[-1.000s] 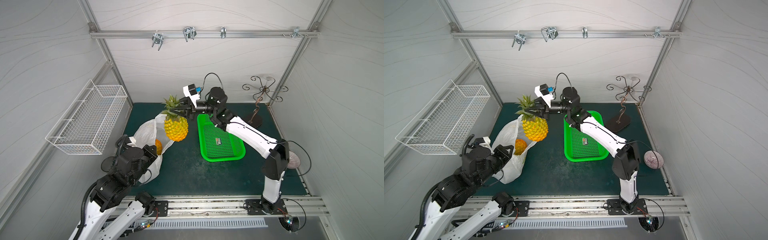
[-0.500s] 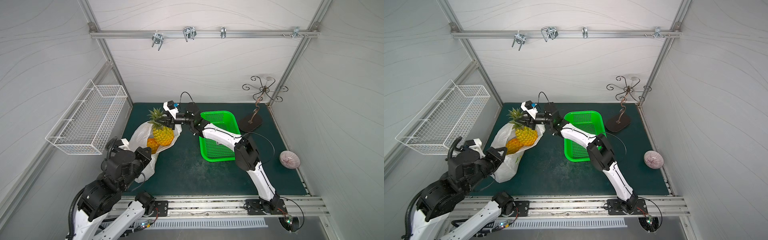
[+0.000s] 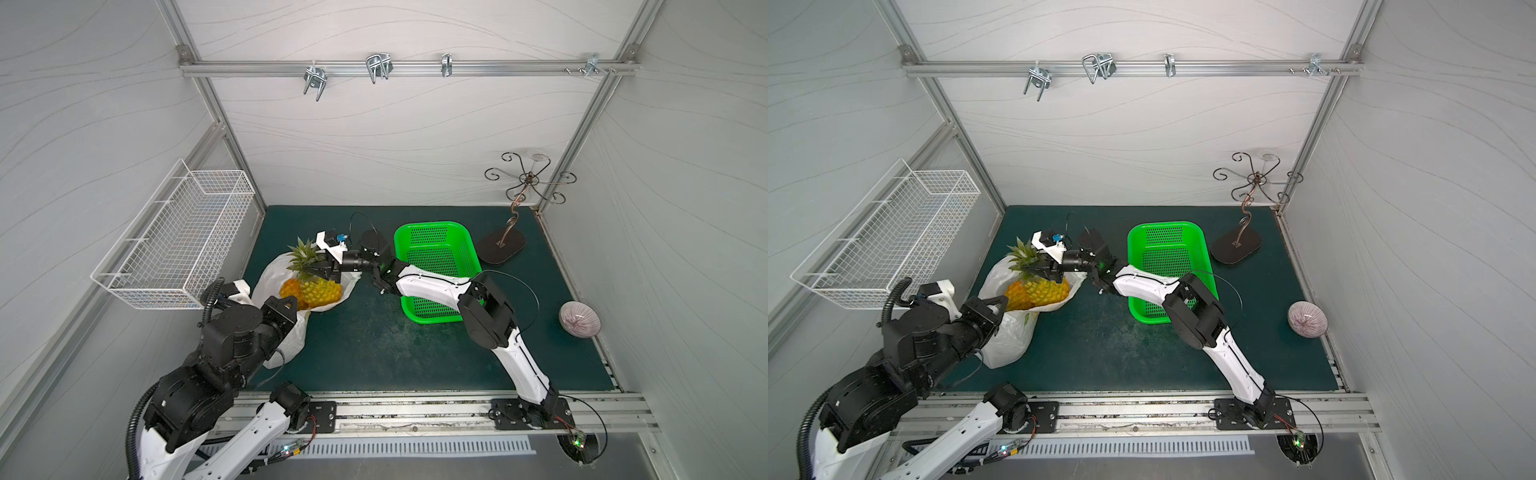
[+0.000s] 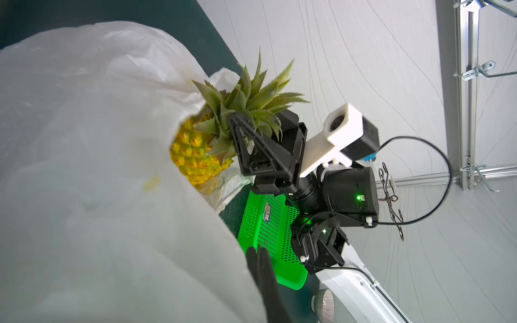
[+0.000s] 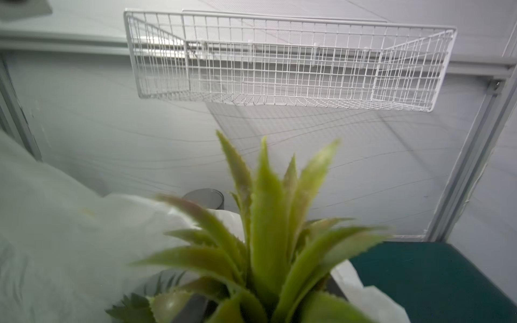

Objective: Place the pineapple into a plastic bag & tie a knot
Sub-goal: Place the pineapple in the plastic bag, then adjust the plastic bag at the center of the board.

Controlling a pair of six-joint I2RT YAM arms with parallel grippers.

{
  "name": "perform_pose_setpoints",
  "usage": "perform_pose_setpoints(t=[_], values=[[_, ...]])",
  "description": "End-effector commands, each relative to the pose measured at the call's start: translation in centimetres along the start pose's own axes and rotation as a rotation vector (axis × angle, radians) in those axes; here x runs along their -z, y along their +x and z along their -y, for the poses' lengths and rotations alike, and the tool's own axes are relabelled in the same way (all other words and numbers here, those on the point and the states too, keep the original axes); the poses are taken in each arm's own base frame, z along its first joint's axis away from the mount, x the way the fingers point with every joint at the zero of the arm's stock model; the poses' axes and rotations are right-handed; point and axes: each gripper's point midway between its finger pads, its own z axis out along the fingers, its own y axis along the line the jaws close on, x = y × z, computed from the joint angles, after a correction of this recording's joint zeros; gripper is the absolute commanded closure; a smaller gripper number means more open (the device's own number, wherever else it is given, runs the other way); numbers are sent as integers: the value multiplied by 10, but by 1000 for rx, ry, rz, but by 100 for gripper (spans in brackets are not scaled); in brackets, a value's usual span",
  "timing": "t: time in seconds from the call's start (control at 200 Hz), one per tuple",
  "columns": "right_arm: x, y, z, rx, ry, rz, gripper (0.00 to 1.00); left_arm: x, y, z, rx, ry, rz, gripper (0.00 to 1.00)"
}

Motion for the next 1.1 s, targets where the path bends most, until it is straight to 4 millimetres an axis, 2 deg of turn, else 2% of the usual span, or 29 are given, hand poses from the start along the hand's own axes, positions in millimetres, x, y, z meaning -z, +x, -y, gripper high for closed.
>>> perform_pose_setpoints(t=[0.0, 0.09, 0.195, 0.31, 0.37, 0.46, 0.495, 0.61, 0.68, 0.75, 0.845, 0.955, 1.095], values=[[15, -58, -7, 81, -15, 77, 36, 14, -23, 16, 55, 74, 94, 100], [25, -68, -8, 81, -6, 58, 21, 14, -26, 18, 55, 79, 110, 100], [42, -91, -22, 123, -23, 15, 2, 14, -28, 20, 58, 86, 121, 100], [70, -110, -38, 90, -46, -87, 1, 14, -29, 19, 57, 89, 128, 100], [89, -110, -38, 20, -1, -176, 1, 15, -29, 19, 60, 93, 129, 100], [121, -95, -33, -100, 125, -345, 2, 12, -26, 17, 60, 93, 124, 100], [135, -81, -35, -181, 173, -425, 2, 12, -25, 16, 59, 92, 121, 100], [176, -40, -56, -289, 235, -625, 6, 9, -22, 13, 73, 95, 117, 100], [190, -12, -70, -310, 249, -719, 9, 8, -21, 10, 77, 96, 116, 100], [192, 8, -82, -306, 251, -790, 10, 8, -20, 10, 78, 98, 116, 100], [182, 32, -89, -298, 247, -856, 13, 7, -20, 9, 74, 96, 114, 100], [166, 58, -78, -276, 295, -914, 22, 8, -20, 10, 72, 101, 115, 100], [148, 69, -59, -219, 349, -890, 29, 9, -20, 9, 72, 101, 114, 100]])
